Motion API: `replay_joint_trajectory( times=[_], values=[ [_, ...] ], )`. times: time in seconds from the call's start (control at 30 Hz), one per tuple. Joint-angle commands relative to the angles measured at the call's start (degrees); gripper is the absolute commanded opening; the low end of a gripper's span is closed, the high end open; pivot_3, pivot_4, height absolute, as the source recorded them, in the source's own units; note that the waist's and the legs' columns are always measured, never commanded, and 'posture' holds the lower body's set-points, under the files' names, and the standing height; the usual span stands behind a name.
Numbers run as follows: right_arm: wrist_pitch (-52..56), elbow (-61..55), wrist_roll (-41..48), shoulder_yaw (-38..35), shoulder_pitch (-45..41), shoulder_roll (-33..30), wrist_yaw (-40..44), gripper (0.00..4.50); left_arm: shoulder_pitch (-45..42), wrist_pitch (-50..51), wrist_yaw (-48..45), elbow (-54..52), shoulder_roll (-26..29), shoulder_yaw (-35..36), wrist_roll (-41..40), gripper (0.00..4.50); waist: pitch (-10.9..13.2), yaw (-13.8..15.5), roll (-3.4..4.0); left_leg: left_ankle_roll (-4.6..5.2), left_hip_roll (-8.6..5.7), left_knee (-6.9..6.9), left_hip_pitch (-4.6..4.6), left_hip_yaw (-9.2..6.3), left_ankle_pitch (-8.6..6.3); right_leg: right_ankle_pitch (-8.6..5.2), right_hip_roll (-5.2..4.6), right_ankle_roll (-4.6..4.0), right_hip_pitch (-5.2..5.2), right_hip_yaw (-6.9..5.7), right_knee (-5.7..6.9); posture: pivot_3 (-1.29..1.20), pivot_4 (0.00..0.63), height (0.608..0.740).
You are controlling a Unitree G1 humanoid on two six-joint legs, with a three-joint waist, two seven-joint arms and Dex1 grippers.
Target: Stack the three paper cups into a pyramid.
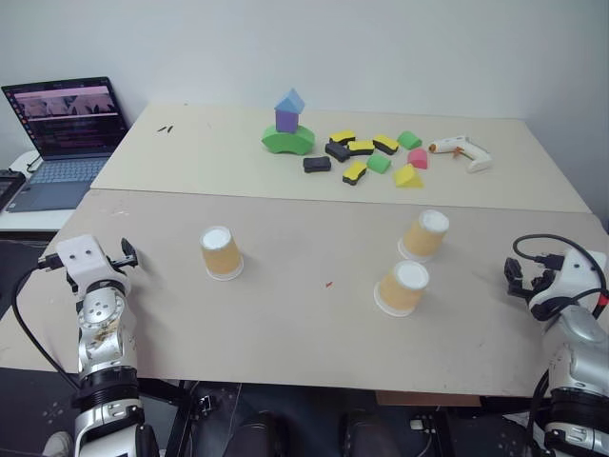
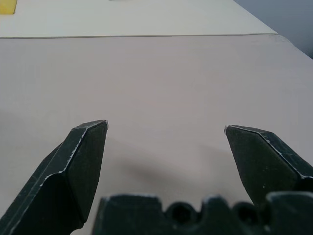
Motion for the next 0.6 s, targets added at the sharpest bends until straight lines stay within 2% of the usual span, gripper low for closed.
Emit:
replay_joint_trajectory(
  times=[0.03,0.07,0.13,0.27,0.33,0.43,0.5,0.6],
  values=[
    [-2.05,-0.73,-0.28,-0.55,-1.19,-0.51,0.15,4.50,-1.21,-0.83,-0.45,0.27,0.92,0.38,-0.58,4.41,0.00,0.00,0.00,0.00,0.00,0.00,0.00,0.00,0.00,0.00,0.00,0.00,0.00,0.00,0.00,0.00,0.150,0.740],
    [-2.28,-0.41,-0.46,-0.26,-1.52,-0.49,0.19,4.50,-2.33,-0.12,-1.24,1.63,0.71,0.85,-1.95,4.41,0.00,0.02,0.00,0.00,0.00,0.00,0.00,0.00,0.00,0.00,0.00,0.00,0.00,0.00,0.00,0.00,0.150,0.740],
    [-2.65,0.61,-0.83,0.35,-2.29,-0.49,0.43,4.50,-10.94,1.88,-5.49,7.55,1.57,3.58,-8.50,4.41,0.03,0.38,-0.04,0.01,0.00,0.01,0.01,0.00,0.01,0.00,0.00,0.00,0.01,-0.01,0.01,0.00,0.150,0.740],
    [-2.89,1.62,-1.17,0.87,-2.86,-0.78,0.99,4.50,-20.56,3.95,-16.09,9.51,4.14,2.16,-13.52,4.41,0.12,0.71,-0.21,0.12,-0.01,0.11,-0.11,0.00,0.17,0.07,0.12,-0.10,-0.07,-0.20,0.12,0.00,0.150,0.740],
    [-3.13,2.25,-1.23,0.76,-3.18,-1.17,0.99,4.50,-23.28,8.89,-25.07,0.48,5.90,-1.27,-18.28,4.41,0.12,0.48,-0.21,0.14,-0.05,0.08,-0.08,0.01,0.17,0.06,0.22,-0.09,-0.04,-0.15,0.05,0.00,0.150,0.740],
    [-3.39,2.60,-1.24,0.54,-3.23,-1.27,0.85,4.50,-22.41,17.52,-35.29,-13.18,8.74,-5.52,-25.95,4.41,0.12,-0.04,-0.20,0.15,-0.05,-0.06,-0.11,0.03,0.18,0.07,0.30,-0.08,-0.07,-0.39,0.12,0.00,0.150,0.740],
    [-3.39,2.28,-1.27,0.64,-2.96,-1.15,0.91,4.50,-17.63,23.37,-44.64,-23.70,12.40,-9.99,-31.06,4.41,0.09,-0.36,-0.14,0.15,-0.07,-0.22,-0.09,0.06,0.18,0.06,0.27,-0.08,-0.11,-0.61,0.01,0.00,0.150,0.740],
    [-3.25,2.08,-1.29,0.60,-2.75,-1.51,1.38,4.50,-8.12,25.26,-56.95,-34.37,20.71,-18.17,-29.80,4.41,0.01,-1.62,0.19,0.08,-0.03,-0.41,0.11,0.11,0.14,0.03,0.31,-0.05,-0.07,-0.81,0.00,0.00,0.150,0.740]
  ],
)
